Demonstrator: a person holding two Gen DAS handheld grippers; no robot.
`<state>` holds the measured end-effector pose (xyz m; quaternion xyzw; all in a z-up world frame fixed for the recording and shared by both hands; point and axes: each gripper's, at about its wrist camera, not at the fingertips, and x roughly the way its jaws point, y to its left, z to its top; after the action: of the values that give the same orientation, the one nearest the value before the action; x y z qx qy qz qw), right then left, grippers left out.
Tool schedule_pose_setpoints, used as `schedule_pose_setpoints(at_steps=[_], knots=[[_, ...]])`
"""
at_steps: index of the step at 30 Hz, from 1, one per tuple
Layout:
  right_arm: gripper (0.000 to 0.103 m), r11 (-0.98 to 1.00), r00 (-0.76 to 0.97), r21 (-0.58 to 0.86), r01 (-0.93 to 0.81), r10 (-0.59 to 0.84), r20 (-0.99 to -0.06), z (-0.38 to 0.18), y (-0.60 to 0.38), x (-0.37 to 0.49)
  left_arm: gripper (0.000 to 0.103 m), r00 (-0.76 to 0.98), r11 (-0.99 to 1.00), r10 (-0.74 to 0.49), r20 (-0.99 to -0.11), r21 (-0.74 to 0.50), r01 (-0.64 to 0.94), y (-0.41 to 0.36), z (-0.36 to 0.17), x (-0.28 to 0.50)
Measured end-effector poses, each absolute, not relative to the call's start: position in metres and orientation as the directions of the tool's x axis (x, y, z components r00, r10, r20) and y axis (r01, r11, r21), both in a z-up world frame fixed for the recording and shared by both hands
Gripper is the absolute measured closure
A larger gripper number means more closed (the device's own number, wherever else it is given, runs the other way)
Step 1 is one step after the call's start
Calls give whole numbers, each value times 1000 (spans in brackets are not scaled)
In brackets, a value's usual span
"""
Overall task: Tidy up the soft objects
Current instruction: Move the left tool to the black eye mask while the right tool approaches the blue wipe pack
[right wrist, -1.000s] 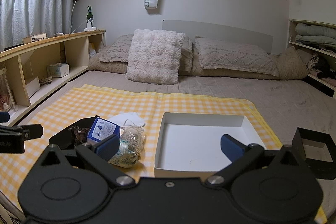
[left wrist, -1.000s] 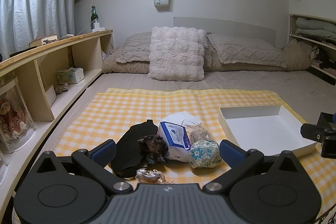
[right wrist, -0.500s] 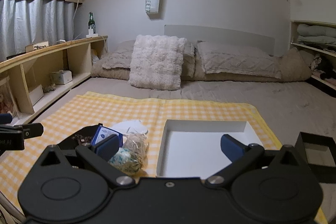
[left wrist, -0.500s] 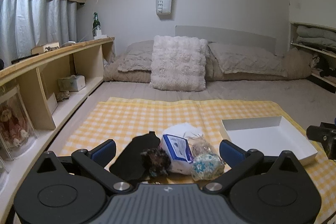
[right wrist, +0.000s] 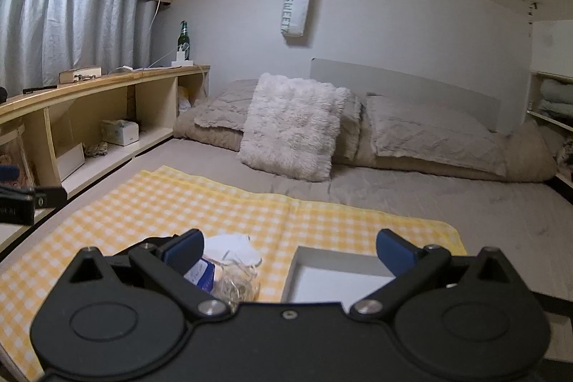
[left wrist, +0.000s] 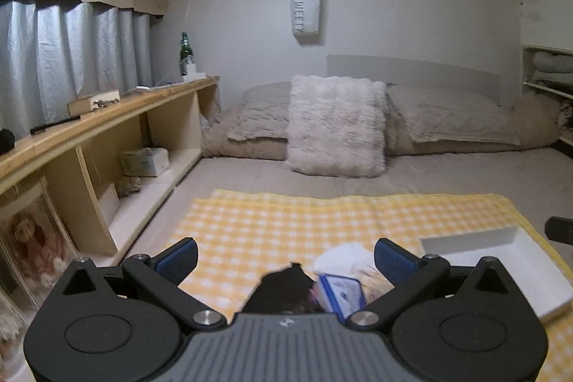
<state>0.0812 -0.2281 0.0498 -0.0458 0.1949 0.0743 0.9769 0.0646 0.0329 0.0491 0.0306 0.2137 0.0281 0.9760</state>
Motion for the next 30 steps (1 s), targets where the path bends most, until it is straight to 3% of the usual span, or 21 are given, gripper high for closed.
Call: schedule_pose_setpoints(at_steps=[9,20,24,30], knots=[[0,982,885,28,-185,179,-429,28,-214,140,0,892,986,148,-428,130,-102,56,34,136],[0,973,754,96,-210,224,-618,-33,-197,186,0,706,985,148,-693,170,-39,101,-51,209],[0,958,673,225,-175,283,-683,-50,-195,210,0,647,979,154,-747,204,3,109,-79,226],[0,935,631,323,-146,340,-697,-63,-183,241,2,592,969,122,-796,225,103,108,-106,242]])
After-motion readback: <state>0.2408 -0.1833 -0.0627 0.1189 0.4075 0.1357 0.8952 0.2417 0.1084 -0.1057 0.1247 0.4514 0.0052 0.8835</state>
